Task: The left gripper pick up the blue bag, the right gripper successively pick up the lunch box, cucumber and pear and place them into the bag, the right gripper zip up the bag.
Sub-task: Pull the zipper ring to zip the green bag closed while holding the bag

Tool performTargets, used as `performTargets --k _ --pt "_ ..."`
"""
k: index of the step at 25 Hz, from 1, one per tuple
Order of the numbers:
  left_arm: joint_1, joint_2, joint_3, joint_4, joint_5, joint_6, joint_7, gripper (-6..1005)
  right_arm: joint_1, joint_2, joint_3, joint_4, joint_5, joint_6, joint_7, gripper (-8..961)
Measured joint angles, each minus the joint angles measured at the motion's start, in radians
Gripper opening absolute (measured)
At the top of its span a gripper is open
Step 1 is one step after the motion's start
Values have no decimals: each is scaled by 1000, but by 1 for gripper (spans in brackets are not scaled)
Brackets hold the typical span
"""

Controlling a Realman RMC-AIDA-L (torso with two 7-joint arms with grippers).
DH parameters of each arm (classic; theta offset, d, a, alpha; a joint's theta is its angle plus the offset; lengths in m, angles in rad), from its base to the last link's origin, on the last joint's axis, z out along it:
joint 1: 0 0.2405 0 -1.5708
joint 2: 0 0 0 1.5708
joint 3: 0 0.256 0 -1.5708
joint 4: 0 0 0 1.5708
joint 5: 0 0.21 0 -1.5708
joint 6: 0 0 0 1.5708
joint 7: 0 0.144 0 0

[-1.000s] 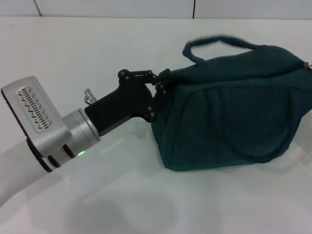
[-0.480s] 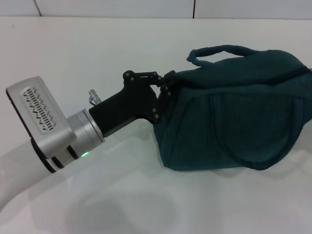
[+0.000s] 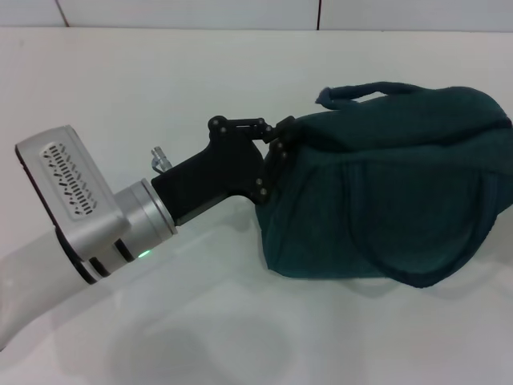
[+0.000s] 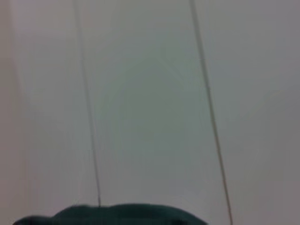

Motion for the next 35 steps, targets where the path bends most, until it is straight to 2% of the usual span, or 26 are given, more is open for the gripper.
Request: performTargets --k 7,13,26,35 --pt "0 -1 0 2 0 0 0 49 -26 7 26 -13 22 -59 -31 611" --pt "-1 -1 0 2 0 1 4 49 -34 -4 35 -6 19 -97 -7 610" --pt "-8 -4 0 2 7 0 4 49 1 -8 28 -15 -66 -19 46 608" --pt "-3 -6 0 9 9 0 0 49 10 -9 33 -19 -68 -5 48 443"
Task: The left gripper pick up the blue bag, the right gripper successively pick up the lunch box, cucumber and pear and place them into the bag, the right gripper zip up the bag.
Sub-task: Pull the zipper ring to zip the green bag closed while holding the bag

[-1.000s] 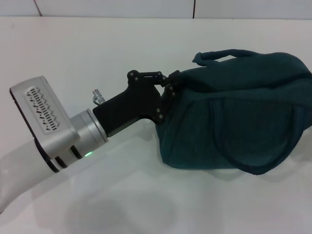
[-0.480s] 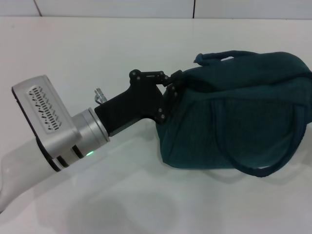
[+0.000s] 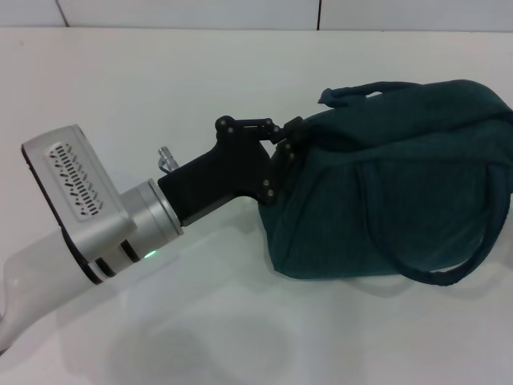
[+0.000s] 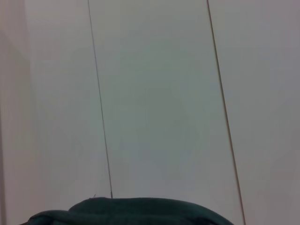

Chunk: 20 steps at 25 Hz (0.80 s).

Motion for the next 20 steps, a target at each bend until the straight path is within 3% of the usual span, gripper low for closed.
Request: performTargets --k 7,20 --pt "7 0 0 13 2 0 0 49 -4 -5 3 -9 12 2 9 338" --pt "7 -1 3 19 2 1 0 49 14 -9 -7 -55 0 39 85 335"
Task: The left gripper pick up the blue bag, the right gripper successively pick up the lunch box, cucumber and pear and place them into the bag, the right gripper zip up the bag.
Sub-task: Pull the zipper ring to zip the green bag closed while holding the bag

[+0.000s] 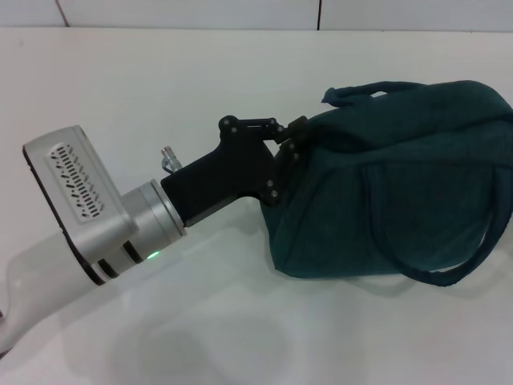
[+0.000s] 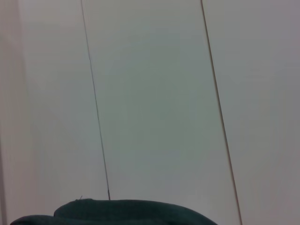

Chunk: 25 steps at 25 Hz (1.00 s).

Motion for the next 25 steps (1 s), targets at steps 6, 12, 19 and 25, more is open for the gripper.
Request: performTargets --k 6,12,19,25 --pt "1 -1 7 12 0 0 0 50 2 -1 0 -3 0 3 2 264" --pt "0 -1 8 14 0 -1 0 50 2 -1 10 -4 7 16 -4 133" --pt "0 -1 7 17 -7 -13 0 50 -4 8 63 -4 27 59 -5 34" --pt "0 -1 3 21 -8 -28 -11 50 -23 14 120 1 25 67 -5 18"
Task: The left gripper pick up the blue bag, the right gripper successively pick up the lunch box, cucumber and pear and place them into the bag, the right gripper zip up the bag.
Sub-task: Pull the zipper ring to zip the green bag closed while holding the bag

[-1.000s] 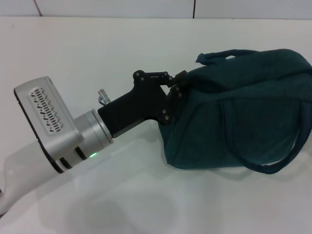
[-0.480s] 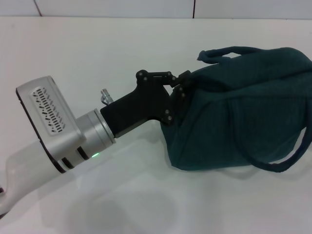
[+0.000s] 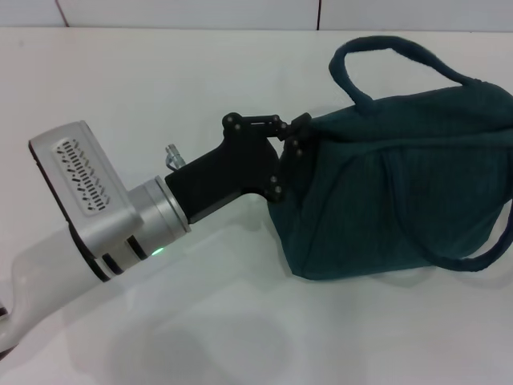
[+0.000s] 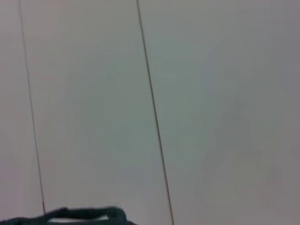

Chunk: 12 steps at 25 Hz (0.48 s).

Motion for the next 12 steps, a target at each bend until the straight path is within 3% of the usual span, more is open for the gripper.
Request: performTargets --k 12 --pt "0 3 -4 0 -3 0 -28 50 -30 -1 -5 6 -13 74 0 19"
